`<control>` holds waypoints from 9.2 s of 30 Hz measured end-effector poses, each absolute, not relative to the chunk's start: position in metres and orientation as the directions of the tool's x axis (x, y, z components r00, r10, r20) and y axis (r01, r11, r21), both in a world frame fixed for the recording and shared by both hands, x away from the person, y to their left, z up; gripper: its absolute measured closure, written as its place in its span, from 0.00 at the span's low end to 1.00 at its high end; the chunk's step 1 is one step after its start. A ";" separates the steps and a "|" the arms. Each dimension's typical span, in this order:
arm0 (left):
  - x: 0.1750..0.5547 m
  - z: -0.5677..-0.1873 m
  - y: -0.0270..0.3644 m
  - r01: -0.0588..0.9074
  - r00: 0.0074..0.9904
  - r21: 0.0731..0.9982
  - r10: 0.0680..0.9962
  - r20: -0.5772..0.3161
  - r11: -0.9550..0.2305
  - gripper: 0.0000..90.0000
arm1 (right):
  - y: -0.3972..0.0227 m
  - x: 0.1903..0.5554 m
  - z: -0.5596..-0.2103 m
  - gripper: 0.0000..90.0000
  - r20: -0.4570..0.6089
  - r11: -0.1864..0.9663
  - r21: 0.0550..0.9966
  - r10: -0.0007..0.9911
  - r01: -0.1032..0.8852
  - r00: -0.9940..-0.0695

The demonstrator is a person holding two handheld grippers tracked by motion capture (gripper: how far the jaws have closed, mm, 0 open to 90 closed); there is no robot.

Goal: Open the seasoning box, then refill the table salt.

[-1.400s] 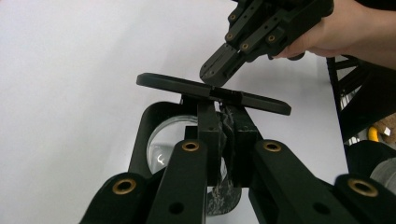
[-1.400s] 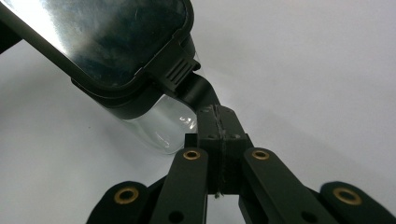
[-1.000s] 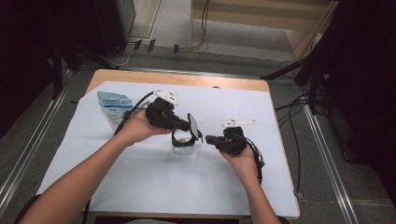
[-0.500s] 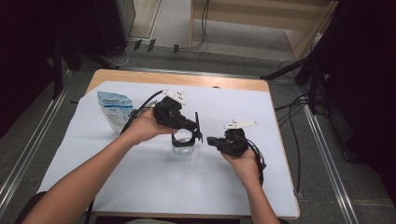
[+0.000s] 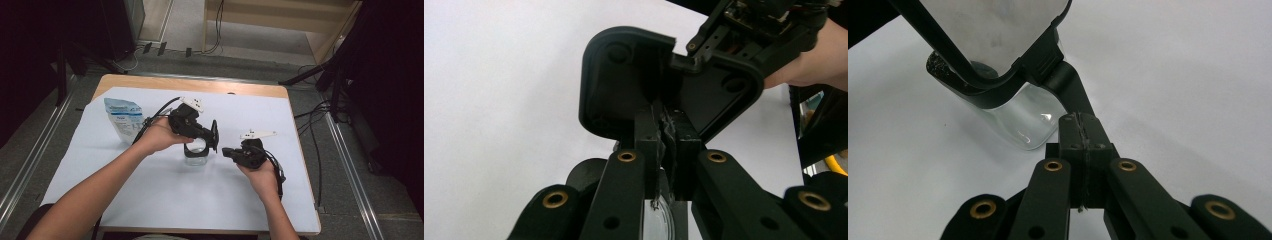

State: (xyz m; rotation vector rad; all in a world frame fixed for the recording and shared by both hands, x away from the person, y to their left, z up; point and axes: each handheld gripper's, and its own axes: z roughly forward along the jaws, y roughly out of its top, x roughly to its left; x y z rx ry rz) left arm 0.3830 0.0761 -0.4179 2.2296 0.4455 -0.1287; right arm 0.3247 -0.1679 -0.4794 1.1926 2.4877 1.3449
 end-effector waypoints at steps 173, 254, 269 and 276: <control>0.370 -0.446 0.328 0.534 0.773 0.728 0.597 -0.215 -0.429 0.70 | -0.160 0.326 -0.485 0.56 0.209 0.372 0.752 0.648 0.544 -0.732; 0.341 -0.395 0.248 0.458 0.857 0.781 0.445 -0.260 -0.425 1.00 | -0.157 0.299 -0.461 0.97 0.234 0.340 0.788 0.606 0.514 -0.760; 0.328 -0.383 0.224 0.445 0.870 0.774 0.424 -0.253 -0.451 1.00 | -0.127 0.275 -0.452 1.00 0.256 0.314 0.808 0.573 0.498 -0.778; 0.324 -0.376 0.223 0.445 0.871 0.776 0.418 -0.258 -0.446 1.00 | -0.098 0.275 -0.451 1.00 0.240 0.304 0.824 0.576 0.478 -0.781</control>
